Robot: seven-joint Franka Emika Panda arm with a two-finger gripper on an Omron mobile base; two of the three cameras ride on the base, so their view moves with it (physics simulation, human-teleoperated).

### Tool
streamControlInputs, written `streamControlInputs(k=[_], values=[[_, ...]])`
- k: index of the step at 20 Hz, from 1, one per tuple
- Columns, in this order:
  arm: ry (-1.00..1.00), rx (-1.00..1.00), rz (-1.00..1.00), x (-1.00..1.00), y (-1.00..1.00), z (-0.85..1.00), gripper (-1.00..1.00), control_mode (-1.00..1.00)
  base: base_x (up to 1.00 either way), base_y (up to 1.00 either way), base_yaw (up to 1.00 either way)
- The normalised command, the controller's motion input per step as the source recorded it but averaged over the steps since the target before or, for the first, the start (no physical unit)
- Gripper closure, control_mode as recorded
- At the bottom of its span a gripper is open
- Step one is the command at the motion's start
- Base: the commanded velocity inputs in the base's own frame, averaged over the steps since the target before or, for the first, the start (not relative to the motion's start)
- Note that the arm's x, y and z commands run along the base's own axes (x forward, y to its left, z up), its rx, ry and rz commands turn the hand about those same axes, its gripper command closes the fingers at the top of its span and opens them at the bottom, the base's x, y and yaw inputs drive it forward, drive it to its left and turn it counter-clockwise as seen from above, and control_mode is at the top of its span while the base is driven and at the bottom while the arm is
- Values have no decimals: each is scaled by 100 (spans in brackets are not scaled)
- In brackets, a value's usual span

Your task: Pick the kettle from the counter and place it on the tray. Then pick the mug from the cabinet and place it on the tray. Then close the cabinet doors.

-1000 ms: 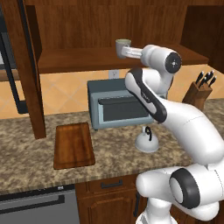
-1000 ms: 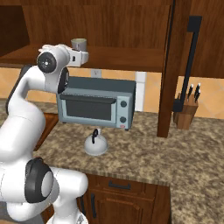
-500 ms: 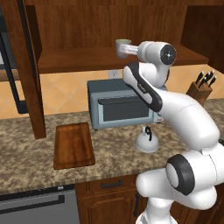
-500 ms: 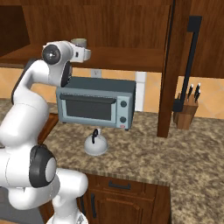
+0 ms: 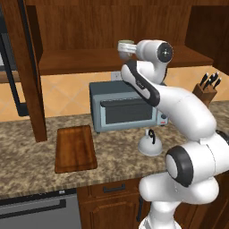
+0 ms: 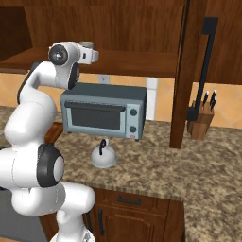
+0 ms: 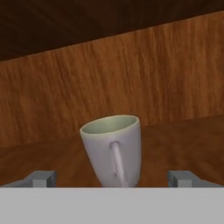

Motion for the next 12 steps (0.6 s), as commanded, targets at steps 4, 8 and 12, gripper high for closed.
streamControlInputs(k=[4, 8, 12], values=[[0, 0, 0, 29, 0, -6, -100, -100, 0, 0, 0], [0, 0, 0, 27, 2, -10, -100, -100, 0, 0, 0], [0, 0, 0, 23, 4, -11, -100, -100, 0, 0, 0]])
